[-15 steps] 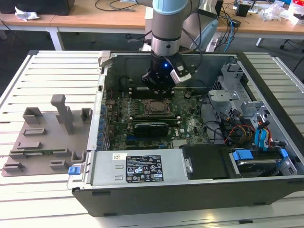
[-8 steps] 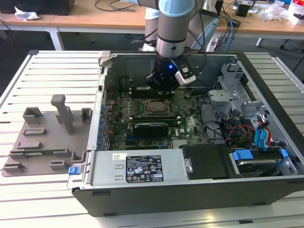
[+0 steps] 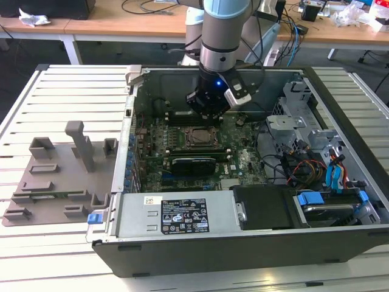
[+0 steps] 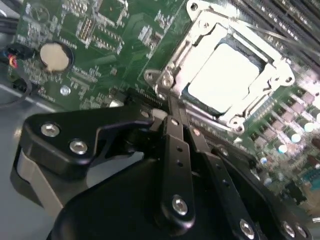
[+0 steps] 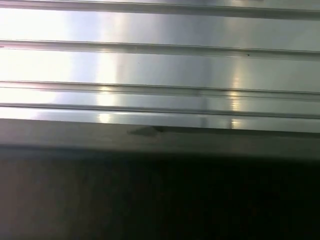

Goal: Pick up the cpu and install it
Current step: 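Install the first cpu locking lever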

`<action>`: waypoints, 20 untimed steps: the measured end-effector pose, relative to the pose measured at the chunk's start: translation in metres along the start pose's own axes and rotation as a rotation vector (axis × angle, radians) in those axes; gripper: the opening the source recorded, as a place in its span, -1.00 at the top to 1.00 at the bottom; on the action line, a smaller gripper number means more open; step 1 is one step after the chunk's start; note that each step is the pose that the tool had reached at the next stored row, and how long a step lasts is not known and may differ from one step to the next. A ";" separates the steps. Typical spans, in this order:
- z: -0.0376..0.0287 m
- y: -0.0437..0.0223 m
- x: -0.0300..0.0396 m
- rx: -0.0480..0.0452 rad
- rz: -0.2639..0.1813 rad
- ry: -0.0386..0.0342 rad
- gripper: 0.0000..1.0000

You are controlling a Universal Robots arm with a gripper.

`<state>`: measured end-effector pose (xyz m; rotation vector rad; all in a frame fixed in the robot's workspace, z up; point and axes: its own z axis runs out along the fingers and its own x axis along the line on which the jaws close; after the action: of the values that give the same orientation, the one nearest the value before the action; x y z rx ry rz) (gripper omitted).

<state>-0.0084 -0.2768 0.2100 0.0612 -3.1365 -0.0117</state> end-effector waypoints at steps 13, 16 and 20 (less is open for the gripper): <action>-0.0103 -0.0319 0.0013 0.0007 0.000 0.0000 0.79; -0.0184 -0.0319 0.0014 0.0006 0.000 0.0000 0.79; -0.0239 -0.0318 0.0014 0.0007 0.000 0.0000 0.79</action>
<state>-0.0084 -0.3088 0.2336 0.0611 -3.1365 -0.0107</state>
